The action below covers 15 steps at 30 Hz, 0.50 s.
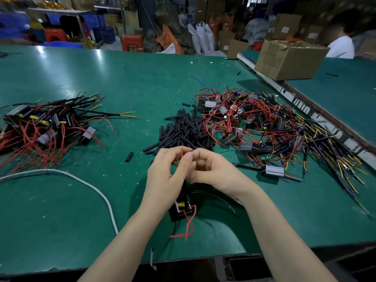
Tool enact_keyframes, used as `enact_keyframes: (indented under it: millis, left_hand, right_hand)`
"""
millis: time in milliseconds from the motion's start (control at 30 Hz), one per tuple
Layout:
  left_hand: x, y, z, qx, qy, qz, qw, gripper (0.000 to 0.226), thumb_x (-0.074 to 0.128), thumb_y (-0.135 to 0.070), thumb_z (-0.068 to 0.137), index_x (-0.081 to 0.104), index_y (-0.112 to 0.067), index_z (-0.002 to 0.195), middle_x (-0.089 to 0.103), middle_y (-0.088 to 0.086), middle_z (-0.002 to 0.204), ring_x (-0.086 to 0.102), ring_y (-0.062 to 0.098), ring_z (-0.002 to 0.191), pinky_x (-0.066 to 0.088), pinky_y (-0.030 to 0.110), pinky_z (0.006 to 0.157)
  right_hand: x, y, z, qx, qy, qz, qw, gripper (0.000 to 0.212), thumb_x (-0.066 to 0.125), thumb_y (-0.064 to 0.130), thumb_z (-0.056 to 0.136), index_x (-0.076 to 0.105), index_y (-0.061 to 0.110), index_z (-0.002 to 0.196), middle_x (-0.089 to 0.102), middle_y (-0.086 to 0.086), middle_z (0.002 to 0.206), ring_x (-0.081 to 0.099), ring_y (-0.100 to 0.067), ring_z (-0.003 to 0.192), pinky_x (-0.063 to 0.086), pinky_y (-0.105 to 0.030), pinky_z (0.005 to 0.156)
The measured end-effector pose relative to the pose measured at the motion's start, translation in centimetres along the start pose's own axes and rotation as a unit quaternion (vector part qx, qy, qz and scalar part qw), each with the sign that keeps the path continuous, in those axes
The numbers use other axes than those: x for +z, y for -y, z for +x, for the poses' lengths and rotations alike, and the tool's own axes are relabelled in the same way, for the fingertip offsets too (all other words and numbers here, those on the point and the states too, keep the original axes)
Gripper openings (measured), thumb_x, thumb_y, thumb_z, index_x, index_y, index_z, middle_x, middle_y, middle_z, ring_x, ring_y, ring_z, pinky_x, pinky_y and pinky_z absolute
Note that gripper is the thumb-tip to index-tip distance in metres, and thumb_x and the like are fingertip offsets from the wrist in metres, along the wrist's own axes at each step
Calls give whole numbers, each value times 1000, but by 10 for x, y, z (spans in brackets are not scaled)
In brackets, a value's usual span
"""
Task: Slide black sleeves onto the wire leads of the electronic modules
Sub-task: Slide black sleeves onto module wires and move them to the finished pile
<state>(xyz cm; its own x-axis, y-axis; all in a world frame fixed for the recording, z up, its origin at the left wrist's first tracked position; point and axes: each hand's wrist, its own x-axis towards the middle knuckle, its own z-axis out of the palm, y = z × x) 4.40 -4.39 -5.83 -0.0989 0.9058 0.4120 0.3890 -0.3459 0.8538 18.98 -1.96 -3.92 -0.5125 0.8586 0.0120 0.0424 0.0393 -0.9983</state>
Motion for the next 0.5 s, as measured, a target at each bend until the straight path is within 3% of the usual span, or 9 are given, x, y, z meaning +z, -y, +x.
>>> enact_keyframes:
  millis: [133, 267, 333, 400, 500]
  left_hand:
    - [-4, -1, 2, -14, -46, -70, 996, 13, 57, -25, 92, 64, -36, 90, 66, -10, 93, 59, -2, 90, 42, 13, 82]
    - [-12, -2, 8, -69, -79, -177, 979, 19, 53, -16, 96, 68, -25, 87, 68, -11, 72, 61, -2, 75, 43, 7, 73]
    - [-14, -2, 9, -77, -66, -181, 978, 21, 51, -18, 97, 69, -24, 88, 68, -9, 69, 59, -3, 73, 42, 6, 71]
    - [-14, -3, 7, -77, -41, -178, 980, 20, 52, -17, 96, 69, -23, 86, 68, -8, 69, 59, -4, 71, 41, 5, 69]
    - [-12, -4, 5, -76, 7, -140, 987, 20, 55, -17, 94, 70, -22, 82, 70, -8, 72, 62, -5, 73, 41, 3, 70]
  right_hand:
    - [-4, 1, 0, -10, -28, -48, 998, 15, 65, 0, 86, 61, 14, 91, 66, -1, 80, 60, -6, 69, 47, -13, 68]
    - [-17, -3, 3, -65, -218, -93, 969, 12, 62, 12, 91, 62, 23, 88, 69, 8, 72, 60, -3, 66, 48, -18, 66]
    - [-25, -10, 3, -69, -292, -204, 932, 12, 61, 18, 92, 60, 29, 86, 67, 10, 77, 58, -6, 72, 47, -23, 71]
    - [-28, -18, 6, -63, -302, -338, 889, 7, 60, 22, 91, 59, 28, 88, 62, 12, 82, 54, -9, 75, 43, -27, 71]
    - [-24, -23, 11, -60, -269, -435, 857, 8, 60, 20, 90, 65, 20, 97, 55, 9, 90, 50, -17, 89, 37, -27, 77]
